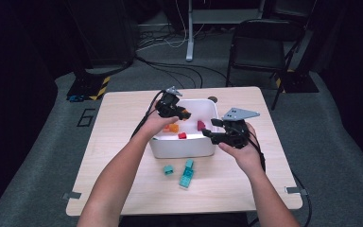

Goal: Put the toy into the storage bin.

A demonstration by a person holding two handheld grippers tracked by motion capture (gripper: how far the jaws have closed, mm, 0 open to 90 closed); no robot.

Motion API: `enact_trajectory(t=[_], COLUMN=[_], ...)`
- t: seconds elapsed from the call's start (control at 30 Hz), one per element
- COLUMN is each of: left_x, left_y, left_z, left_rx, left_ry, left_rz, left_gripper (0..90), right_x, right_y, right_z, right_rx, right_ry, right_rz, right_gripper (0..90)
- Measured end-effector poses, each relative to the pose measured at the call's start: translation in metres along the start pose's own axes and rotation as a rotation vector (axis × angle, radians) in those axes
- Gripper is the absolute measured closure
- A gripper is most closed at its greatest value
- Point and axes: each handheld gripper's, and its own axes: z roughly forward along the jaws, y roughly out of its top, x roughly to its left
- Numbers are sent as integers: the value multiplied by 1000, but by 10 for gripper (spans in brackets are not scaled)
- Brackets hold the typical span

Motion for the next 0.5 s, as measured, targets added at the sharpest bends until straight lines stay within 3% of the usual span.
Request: enact_trajectory(t=[0.33,0.5], left_x=[0,-1], left_y=[0,0], left_z=[-5,-18], left_rx=[13,-20], left_ry=[21,20], left_rz=[-7,-2], left_gripper=[535,530], right_x=[1,0], right_y=[0,-1], right_z=[2,2], right_rx=[7,15], right_ry=[2,2], right_rz=[-4,-1], right_gripper=[438,438])
